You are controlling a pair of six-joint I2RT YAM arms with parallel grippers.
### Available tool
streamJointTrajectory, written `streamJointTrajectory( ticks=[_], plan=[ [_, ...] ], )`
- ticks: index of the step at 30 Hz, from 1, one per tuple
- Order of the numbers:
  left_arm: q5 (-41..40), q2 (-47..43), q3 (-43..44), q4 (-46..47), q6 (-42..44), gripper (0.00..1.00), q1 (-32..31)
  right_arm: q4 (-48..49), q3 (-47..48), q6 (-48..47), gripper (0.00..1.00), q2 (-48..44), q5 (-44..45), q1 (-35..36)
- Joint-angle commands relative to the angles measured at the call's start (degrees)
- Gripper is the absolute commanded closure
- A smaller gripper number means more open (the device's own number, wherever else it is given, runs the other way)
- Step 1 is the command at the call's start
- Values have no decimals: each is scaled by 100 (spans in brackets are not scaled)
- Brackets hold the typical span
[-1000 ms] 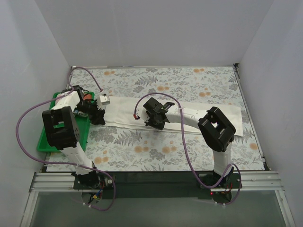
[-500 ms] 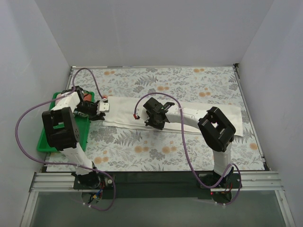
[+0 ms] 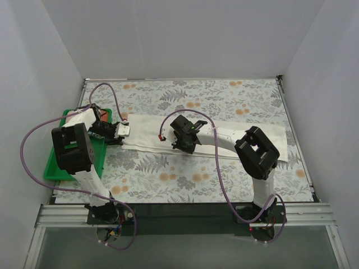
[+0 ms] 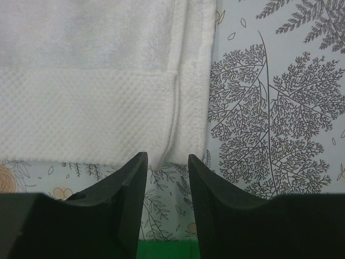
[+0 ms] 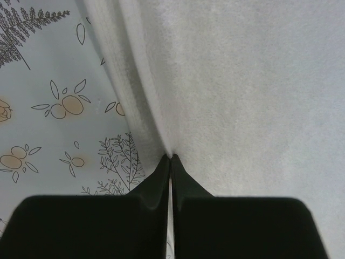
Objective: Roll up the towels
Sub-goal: Fold the towel
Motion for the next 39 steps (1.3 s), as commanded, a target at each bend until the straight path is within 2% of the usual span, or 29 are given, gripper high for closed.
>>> streamJointTrajectory(
  ticks=[1, 9, 18, 22, 28, 39],
  plan=[
    [-74, -107, -81, 303, 83, 66, -15, -80, 163, 59, 99, 82, -116, -14],
    [-189, 42, -28, 444, 21, 66, -85, -133, 233, 59, 99, 126, -143, -14],
    [-232, 130, -55, 497, 4, 71, -199, -151, 215, 68, 99, 126, -160, -14],
    [-250, 174, -55, 523, -23, 78, -252, -151, 189, 68, 99, 117, -160, -32],
    [-268, 174, 138, 348, -58, 99, -270, -151, 233, 68, 99, 100, -169, -32],
    [-171, -300, 534, -74, -242, 100, -261, -274, 400, 59, 99, -41, -178, -49]
  ],
)
